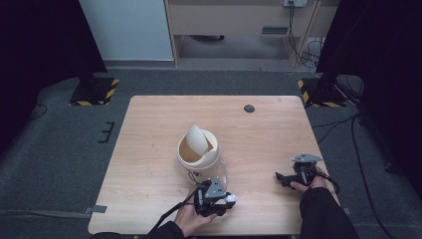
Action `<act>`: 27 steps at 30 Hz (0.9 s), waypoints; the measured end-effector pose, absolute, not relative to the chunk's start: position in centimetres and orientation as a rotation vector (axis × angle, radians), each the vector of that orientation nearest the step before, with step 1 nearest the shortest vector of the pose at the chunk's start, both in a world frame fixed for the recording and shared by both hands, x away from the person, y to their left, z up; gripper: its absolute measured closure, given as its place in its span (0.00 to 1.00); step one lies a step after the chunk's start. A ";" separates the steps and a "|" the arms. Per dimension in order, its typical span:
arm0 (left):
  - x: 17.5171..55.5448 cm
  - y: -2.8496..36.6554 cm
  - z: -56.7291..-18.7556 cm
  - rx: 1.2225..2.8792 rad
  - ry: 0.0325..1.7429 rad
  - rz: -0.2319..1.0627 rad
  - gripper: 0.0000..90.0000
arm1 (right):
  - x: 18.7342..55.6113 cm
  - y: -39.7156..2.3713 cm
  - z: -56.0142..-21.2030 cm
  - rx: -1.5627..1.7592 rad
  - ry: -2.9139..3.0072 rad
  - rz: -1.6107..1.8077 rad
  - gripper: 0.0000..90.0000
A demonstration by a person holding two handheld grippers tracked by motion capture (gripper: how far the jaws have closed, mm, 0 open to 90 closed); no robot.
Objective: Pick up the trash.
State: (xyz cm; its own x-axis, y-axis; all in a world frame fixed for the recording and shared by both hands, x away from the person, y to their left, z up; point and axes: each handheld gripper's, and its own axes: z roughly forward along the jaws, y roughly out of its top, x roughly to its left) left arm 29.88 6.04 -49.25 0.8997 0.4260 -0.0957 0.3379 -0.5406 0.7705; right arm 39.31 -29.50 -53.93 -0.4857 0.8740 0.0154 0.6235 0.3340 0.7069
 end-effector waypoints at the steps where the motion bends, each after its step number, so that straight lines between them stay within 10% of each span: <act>1: 29.8 6.4 -49.0 2.181 0.549 0.126 0.71 | 39.3 -29.5 -53.9 1.326 2.236 0.938 0.01; 27: 28.1 17.1 -45.7 1.982 0.720 0.222 0.71 | 39.3 -29.5 -53.9 1.323 2.238 0.936 0.01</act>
